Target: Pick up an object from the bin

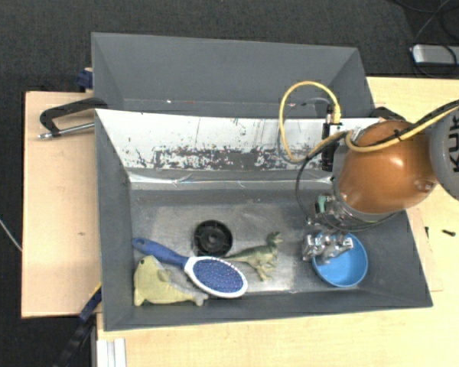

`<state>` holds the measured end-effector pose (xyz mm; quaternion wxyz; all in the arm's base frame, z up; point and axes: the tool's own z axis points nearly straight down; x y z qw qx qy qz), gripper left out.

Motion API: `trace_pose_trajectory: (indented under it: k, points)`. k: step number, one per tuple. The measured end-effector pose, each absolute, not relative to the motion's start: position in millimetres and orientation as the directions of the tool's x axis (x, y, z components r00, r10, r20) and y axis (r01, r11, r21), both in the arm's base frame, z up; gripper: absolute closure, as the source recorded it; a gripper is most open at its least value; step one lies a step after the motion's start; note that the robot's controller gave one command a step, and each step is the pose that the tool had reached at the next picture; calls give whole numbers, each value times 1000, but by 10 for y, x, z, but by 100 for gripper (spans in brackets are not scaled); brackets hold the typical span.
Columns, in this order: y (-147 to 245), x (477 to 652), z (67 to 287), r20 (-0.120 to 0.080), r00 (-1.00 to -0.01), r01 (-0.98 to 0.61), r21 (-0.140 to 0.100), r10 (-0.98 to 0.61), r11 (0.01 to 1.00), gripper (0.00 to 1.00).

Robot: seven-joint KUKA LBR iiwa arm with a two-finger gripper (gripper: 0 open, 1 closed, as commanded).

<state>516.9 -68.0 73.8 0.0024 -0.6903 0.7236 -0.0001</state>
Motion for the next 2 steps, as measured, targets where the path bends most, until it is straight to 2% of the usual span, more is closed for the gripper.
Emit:
trace_pose_trajectory:
  k: [1,2]
  points:
    - [-669,5198,1718,-2,-50,-999,-12,-999,50,100]
    - [-656,5212,1828,-3,-54,-999,-7,-999,54,100]
